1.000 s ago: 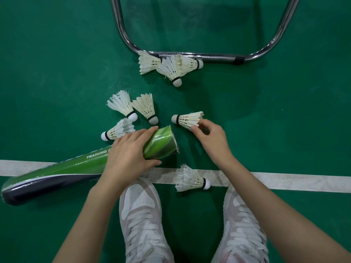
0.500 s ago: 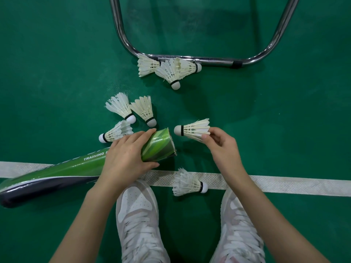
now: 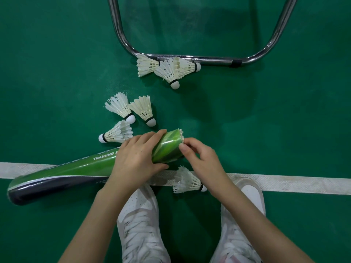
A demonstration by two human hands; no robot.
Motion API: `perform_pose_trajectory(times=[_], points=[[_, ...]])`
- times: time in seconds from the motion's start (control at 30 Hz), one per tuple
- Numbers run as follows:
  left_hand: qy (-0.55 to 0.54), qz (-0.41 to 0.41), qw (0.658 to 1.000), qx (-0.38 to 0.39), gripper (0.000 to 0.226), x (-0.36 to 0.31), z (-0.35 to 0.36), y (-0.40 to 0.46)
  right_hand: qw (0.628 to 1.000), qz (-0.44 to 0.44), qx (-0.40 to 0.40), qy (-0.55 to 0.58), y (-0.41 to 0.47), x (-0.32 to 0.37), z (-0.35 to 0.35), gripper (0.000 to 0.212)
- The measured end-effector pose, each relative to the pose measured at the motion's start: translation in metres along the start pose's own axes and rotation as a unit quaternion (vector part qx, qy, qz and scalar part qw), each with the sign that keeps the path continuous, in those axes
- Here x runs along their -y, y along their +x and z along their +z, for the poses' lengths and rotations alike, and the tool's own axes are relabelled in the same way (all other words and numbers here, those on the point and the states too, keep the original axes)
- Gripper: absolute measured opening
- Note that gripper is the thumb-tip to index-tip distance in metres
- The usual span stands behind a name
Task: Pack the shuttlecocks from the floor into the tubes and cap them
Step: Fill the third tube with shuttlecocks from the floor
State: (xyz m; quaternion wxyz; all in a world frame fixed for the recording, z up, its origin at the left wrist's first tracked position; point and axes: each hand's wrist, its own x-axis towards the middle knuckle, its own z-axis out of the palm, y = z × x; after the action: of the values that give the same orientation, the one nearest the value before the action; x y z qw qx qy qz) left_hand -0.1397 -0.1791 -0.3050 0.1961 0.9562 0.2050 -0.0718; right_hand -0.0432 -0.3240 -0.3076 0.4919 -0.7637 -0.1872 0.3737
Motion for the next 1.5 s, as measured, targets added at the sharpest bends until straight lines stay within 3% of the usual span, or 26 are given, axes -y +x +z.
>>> perform_pose_trajectory(times=[0.47,1.0,1.5], points=[[0.01,0.021,1.0,-0.012,0.089,-0.003,0.001,-0.002,0.998,0.023,-0.025,0.051,0.003,-0.001,0.003,0.02],[0.0,0.005,0.999,-0.031,0.089,-0.002,-0.006,0.0,0.993,-0.02,0.065,0.099,0.012,0.012,-0.006,0.014],[0.008,0.019,0.999,-0.036,0.09,-0.001,-0.004,-0.001,0.978,0.018,0.139,0.154,0.011,0.012,-0.005,0.019]])
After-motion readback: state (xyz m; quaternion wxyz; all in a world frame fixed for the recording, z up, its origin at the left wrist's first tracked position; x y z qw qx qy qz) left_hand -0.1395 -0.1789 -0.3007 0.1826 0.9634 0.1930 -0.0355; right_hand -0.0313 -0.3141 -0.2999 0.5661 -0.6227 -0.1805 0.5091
